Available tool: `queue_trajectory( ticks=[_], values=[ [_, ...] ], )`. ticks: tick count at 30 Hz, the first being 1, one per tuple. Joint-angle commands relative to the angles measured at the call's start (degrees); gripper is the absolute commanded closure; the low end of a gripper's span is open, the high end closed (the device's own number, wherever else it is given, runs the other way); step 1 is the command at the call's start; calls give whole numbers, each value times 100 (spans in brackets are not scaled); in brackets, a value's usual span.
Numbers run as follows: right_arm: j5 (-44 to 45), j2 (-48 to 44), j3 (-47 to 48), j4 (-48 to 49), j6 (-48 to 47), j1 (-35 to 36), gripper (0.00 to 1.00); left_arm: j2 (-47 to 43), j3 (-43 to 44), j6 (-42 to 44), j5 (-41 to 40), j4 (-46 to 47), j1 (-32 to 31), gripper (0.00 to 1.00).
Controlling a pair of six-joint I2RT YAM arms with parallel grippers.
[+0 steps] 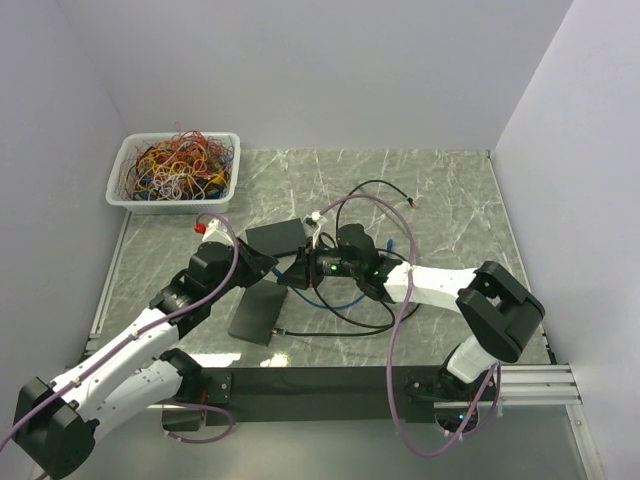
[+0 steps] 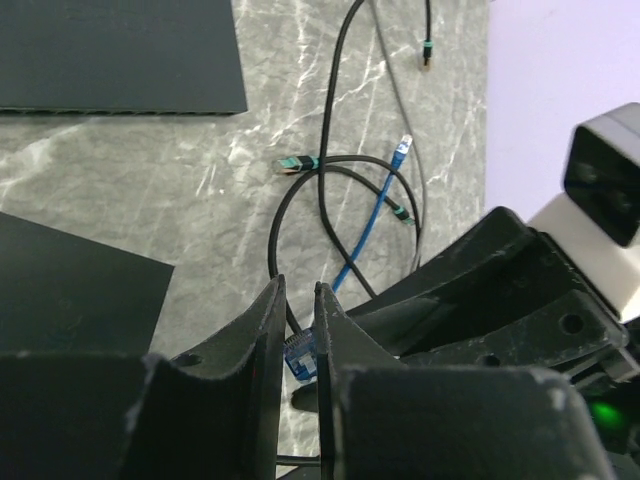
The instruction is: Insert the plug into the switch port
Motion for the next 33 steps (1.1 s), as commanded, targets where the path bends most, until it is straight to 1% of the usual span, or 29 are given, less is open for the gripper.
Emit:
queue_trajectory(
  ticks=[1,5,6,7,9,10,12,13,14,16,17,19,20,21,23,24,26,27,29,30,33],
  values=[
    [-266,97,280,441,70,33,64,-119,134,-63,59,300,10,99],
    [-327,123,253,459,79,33,64,-110,81,-90,77,423,10,99],
    [-336,123,245,485,88,33,66,-110,64,-90,85,441,10,100],
    [-319,123,236,476,88,33,74,-92,55,-90,103,458,10,99],
    [-301,114,218,467,79,33,82,-66,64,-81,112,467,10,99],
    [-275,88,201,476,79,33,91,-40,72,-81,129,485,10,99],
    [-266,71,166,494,79,42,100,-4,72,-55,156,494,10,98],
    [-274,36,148,502,79,24,100,13,72,-46,165,511,10,96],
    [-301,9,113,529,79,7,100,22,64,-2,199,511,10,87],
    [-327,-52,52,590,61,-11,100,13,64,50,191,511,10,76],
    [-388,-70,8,599,53,-28,100,5,55,120,174,511,10,63],
    [-537,-79,-36,695,70,-134,100,-109,20,200,104,485,10,53],
    [-660,-53,-71,809,114,-186,100,-162,2,270,77,511,10,44],
    [-1001,-26,-133,1106,297,-265,100,-223,-59,314,25,555,10,42],
    [-1310,175,-151,1398,517,-441,100,-426,-164,358,6,687,10,41],
    [-1686,263,-133,1721,762,-485,100,-487,-269,358,41,879,10,40],
    [-2039,544,-151,2161,1079,-599,100,-628,-375,350,42,1143,10,42],
    [-2206,649,-160,2747,1516,-635,100,-681,-445,332,24,1222,10,42],
    [-2620,966,-203,3496,2045,-705,100,-839,-630,288,-2,1346,10,43],
    [-2726,1080,-186,4169,2535,-714,100,-900,-752,245,-20,1468,10,44],
    [-2929,1545,-116,4955,3161,-714,100,-1094,-938,157,-55,1714,10,46]
  ],
)
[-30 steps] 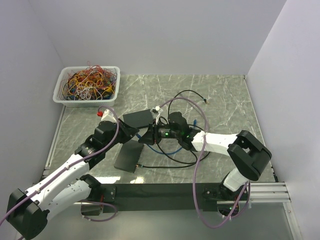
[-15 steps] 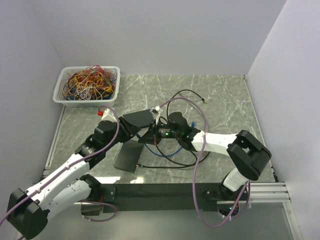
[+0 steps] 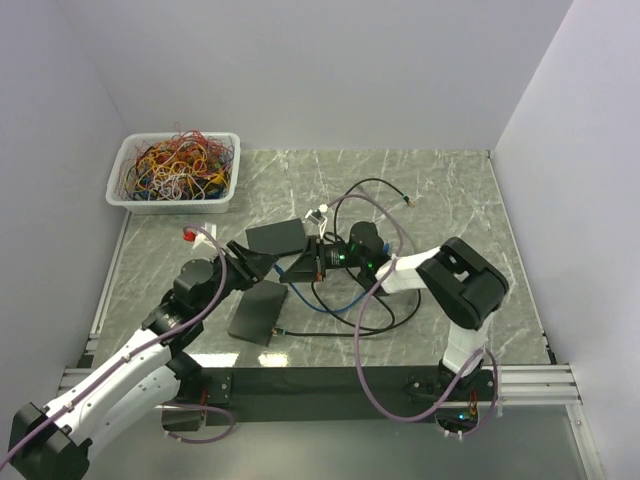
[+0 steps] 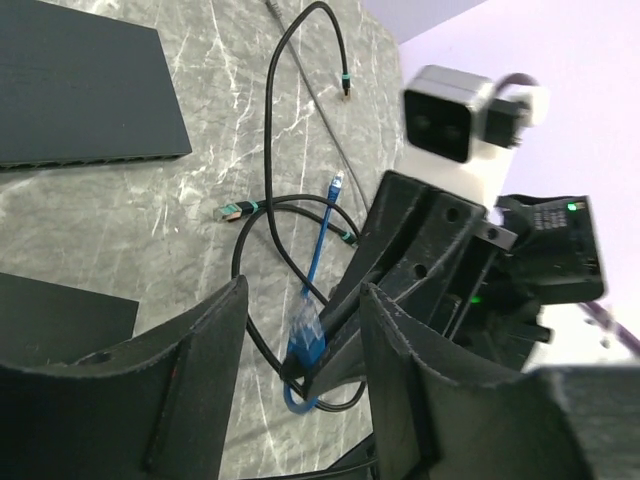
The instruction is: Insert the plug into the switch port
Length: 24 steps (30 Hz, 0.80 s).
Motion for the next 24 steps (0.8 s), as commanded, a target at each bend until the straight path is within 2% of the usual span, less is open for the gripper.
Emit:
queue_trajectory(
  ticks=[1,6,11,19,24],
  values=[
    [-632,290,42,1933,1209,-10,100,-198,-182,-32,-103,647,-1,47],
    [-632,510,59,2540,1658,-2,100,-31,-182,-32,-138,629,-1,53],
    [-614,493,51,2462,1597,-2,100,162,-270,-111,-15,919,-1,62],
    [-553,484,138,2295,1527,-10,100,408,-261,-102,152,1104,-10,73],
    [-456,493,174,2268,1544,-19,100,329,-253,-84,152,1034,-10,90]
  ],
)
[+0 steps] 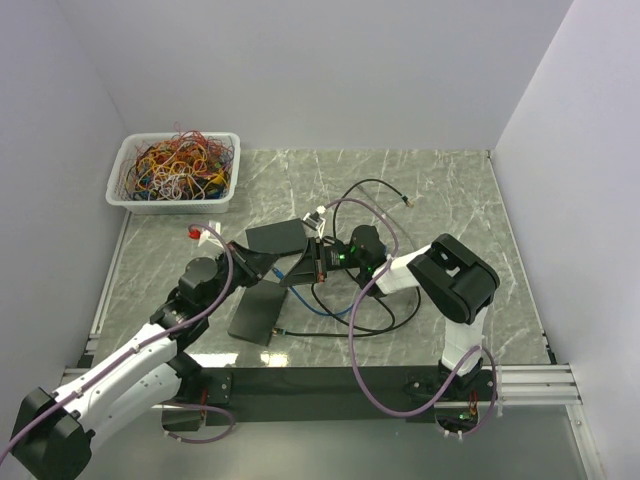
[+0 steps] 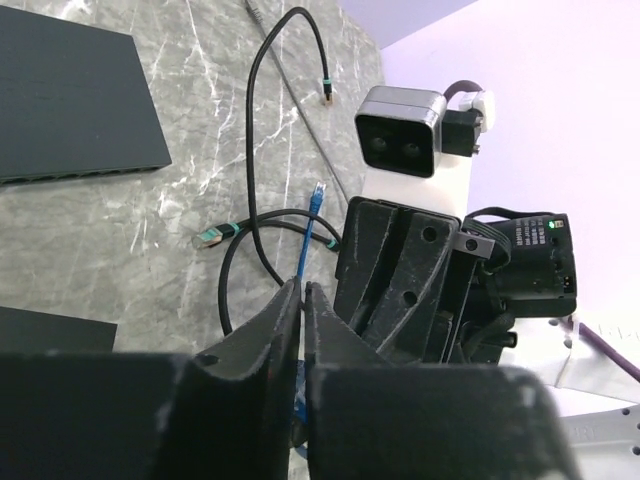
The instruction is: Insert the plug into the switch port
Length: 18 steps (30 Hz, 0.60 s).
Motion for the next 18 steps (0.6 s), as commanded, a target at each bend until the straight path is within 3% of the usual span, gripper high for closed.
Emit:
queue_trajectory(
  ticks=[1,5,8,9,11,12,14,18],
  values=[
    [86,-40,180,1025,23,-17,100,-77,-10,25,56,127,-8,92],
    [271,-172,206,630,-257,-87,100,-95,52,42,64,4,-8,99],
    [428,-479,233,-142,-835,-140,93,-165,122,42,29,-172,-8,99],
    [568,-680,250,-728,-1038,-149,75,-200,174,51,3,-216,-8,100],
    [744,-918,390,-1486,-1739,-140,58,-227,245,42,-67,-435,-8,99],
    [980,-1146,443,-2220,-1970,-149,37,-244,262,34,-111,-488,-8,99],
    [1350,-1384,566,-2971,-2644,-149,27,-253,315,-19,-164,-646,-8,99],
    [2526,-2357,593,-4735,-3692,-18,18,-174,438,-115,-252,-945,-8,99]
  ],
)
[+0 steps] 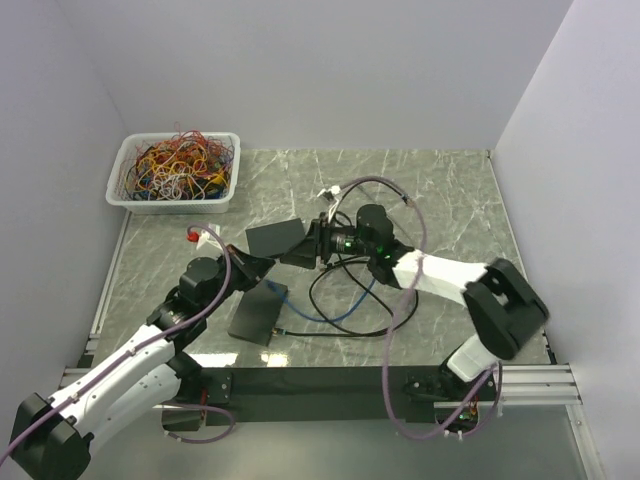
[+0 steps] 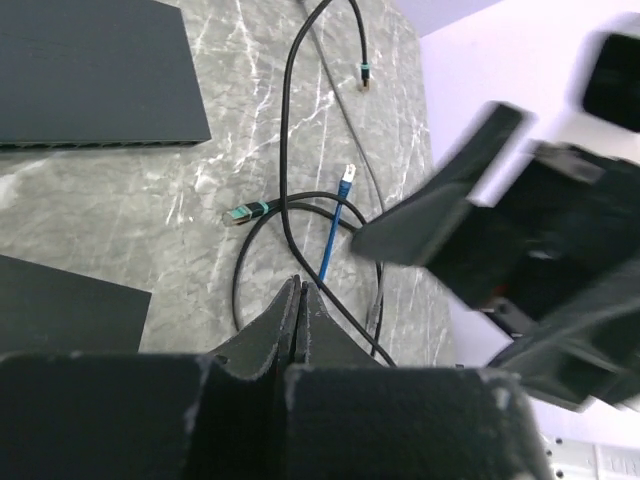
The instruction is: Insert the plug into the switch port
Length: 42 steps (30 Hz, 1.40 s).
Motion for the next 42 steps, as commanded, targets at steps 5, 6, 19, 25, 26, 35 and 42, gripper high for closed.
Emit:
queue_trajectory(
  ticks=[5,6,19,25,26,35,42],
  values=[
    [3522,-1330,663,-3323,-2856,1016,19,128,548,-180,-150,-459,-8,99],
    [3728,-1356,698,-3551,-2920,1270,21,154,575,-180,-141,-503,-8,99],
    [4794,-277,1137,-4195,-3545,2406,40,-100,725,145,-1116,-1707,80,98],
    [4855,488,1541,-4432,-3571,2643,42,-179,558,294,-670,-1849,668,98],
    [4890,628,1586,-4441,-3562,2643,42,-214,479,304,-572,-1822,852,98],
    [5075,1227,2105,-4599,-3598,2652,45,-294,320,453,-132,-1673,1222,98],
    [5146,1710,2333,-4679,-3571,2652,54,-171,259,453,-18,-1497,1275,98]
  ],
)
